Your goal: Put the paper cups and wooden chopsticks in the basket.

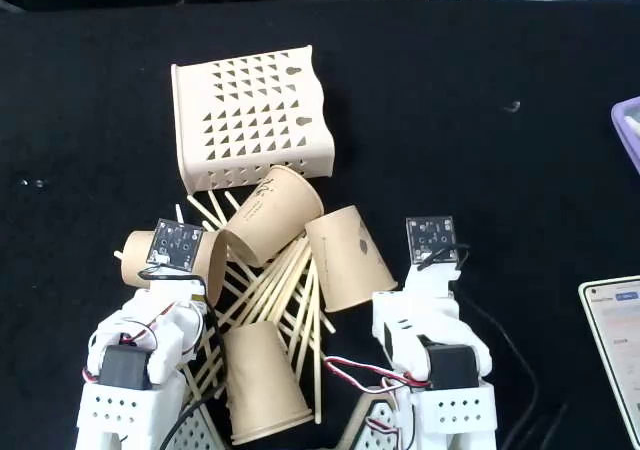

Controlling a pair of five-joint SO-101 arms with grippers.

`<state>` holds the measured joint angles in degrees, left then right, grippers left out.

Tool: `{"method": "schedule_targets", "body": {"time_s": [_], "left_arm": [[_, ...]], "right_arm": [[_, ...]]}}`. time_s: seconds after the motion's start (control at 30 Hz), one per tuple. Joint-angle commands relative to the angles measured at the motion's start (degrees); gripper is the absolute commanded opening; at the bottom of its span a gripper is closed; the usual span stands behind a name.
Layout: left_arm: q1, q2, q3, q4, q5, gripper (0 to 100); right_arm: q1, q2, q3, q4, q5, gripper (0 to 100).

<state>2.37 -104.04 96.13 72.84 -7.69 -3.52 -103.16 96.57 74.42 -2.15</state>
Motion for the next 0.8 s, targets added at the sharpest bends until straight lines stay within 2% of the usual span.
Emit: {"method": "schedule_targets", "body": {"time_s": [0.0,0.67,0.77], "left_arm": [[0.66,-0.44,1.19,0.09,-0.18,3],[0.66,-0.44,1.19,0.09,-0.09,3],[2.68,-0.44,1.19,0.09,0.00,3]], "right_arm": [[0.70,-5.41,-0.13,0.35,-0.44,1.2],[0.62,-5.41,-0.13,0.35,-0.70,1.2],[0.62,-5.41,-0.13,0.35,-0.79,1.2]]}}
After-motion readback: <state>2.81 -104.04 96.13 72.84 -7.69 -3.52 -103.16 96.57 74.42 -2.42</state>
